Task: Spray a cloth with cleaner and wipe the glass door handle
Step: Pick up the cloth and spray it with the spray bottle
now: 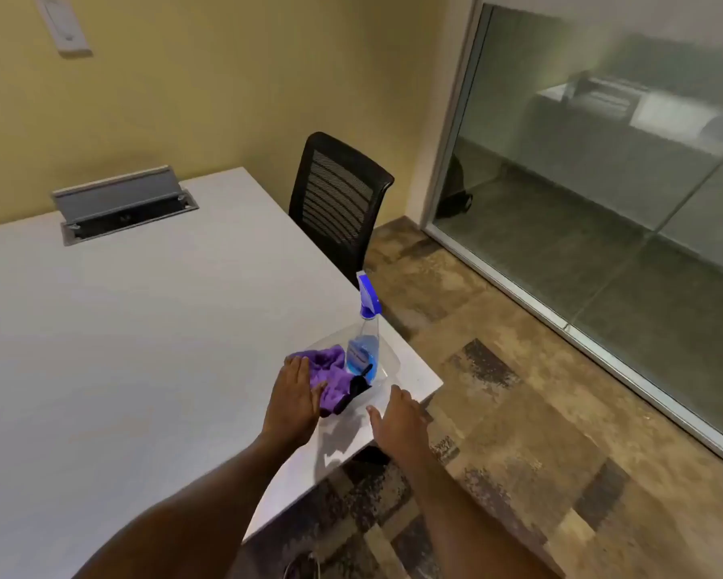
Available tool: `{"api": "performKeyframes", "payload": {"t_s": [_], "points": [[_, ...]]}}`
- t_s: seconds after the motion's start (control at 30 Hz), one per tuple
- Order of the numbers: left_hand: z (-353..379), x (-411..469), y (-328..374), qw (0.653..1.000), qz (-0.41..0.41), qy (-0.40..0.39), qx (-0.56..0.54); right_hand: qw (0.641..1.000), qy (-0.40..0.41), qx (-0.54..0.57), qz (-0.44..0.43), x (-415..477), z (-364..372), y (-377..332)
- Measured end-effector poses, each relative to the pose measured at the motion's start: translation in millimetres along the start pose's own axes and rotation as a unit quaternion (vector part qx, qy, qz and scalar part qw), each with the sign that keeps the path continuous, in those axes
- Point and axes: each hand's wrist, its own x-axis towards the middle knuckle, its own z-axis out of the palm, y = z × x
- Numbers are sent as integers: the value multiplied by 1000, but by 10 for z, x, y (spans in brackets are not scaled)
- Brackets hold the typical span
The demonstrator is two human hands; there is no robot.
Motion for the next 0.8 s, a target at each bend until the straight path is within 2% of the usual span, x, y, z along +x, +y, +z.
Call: {"api": "performKeyframes", "payload": {"t_s": [0.1,0.33,0.47,0.67,0.8], "points": [[-49,222,-112,998,1,51,-36,1000,-8,25,10,118,107,-148],[-33,631,-295,998,-59,-12,-19,999,3,35,25,356,320,-476],[4,785,-381,993,-103,-53,-25,997,16,48,61,477,406,-570],[19,956,-494,981,-144,-111,-67,996,-12,38,83,575,559,-586],[39,1018,-486,980,-162,-107,-44,996,-28,27,80,590,616,-592]]}}
